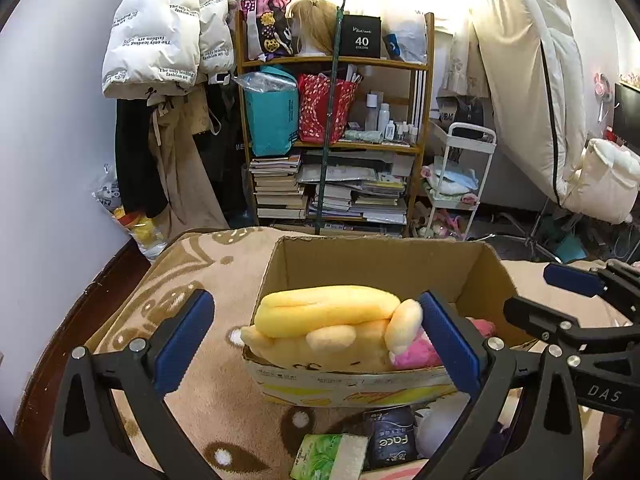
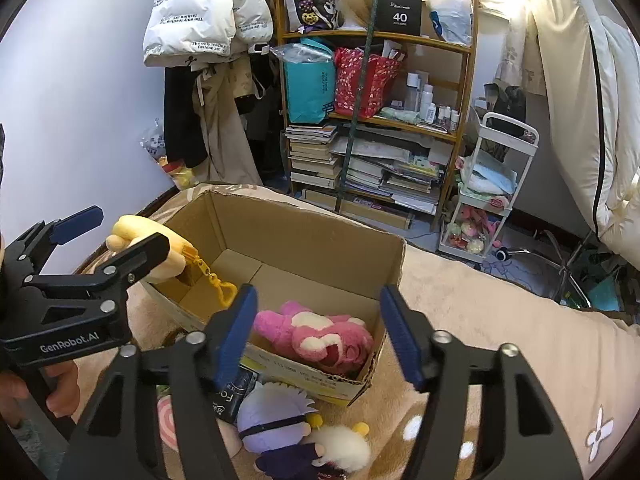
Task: Organize soft objects
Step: 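Lower both plush toys into the box and open both tools, then withdraw both tools from the box back toward the remaining toys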
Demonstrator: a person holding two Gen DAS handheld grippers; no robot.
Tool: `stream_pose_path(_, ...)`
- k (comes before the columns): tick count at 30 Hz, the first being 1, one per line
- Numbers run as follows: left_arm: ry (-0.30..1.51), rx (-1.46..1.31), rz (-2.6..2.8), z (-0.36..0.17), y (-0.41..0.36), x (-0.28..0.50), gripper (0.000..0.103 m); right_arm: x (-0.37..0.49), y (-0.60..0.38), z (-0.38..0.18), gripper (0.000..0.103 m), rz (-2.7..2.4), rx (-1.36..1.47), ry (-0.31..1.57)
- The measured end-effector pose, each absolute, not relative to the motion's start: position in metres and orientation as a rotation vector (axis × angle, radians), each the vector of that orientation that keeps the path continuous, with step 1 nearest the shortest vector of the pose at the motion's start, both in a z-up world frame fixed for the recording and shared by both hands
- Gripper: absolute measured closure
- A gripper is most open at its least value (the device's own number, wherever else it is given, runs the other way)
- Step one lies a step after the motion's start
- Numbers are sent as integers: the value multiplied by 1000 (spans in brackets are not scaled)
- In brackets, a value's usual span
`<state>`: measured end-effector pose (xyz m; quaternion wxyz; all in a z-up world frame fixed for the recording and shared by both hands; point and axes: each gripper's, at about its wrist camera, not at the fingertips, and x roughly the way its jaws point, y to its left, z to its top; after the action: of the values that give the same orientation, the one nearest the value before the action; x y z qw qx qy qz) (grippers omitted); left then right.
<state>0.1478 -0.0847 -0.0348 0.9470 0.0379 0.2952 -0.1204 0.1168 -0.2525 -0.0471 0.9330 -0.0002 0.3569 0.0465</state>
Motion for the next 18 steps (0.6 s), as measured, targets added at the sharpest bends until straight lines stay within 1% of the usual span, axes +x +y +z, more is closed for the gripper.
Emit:
stream_pose_path(5,571,61,-238,-28,-82,148,1,117,-253,-47,31,97,4,735)
stream_pose_path(10,593,51,-221,-29,-77,150,1,114,-254,-48,27,93,14,736)
stream_pose_path(14,603,82,-186,-29,-73,146,1,112,-256,-47,19,95,38,745)
stream_pose_path(18,613,101,-173,-26,-69,138,1,104,-256,-44,14,88,38,737)
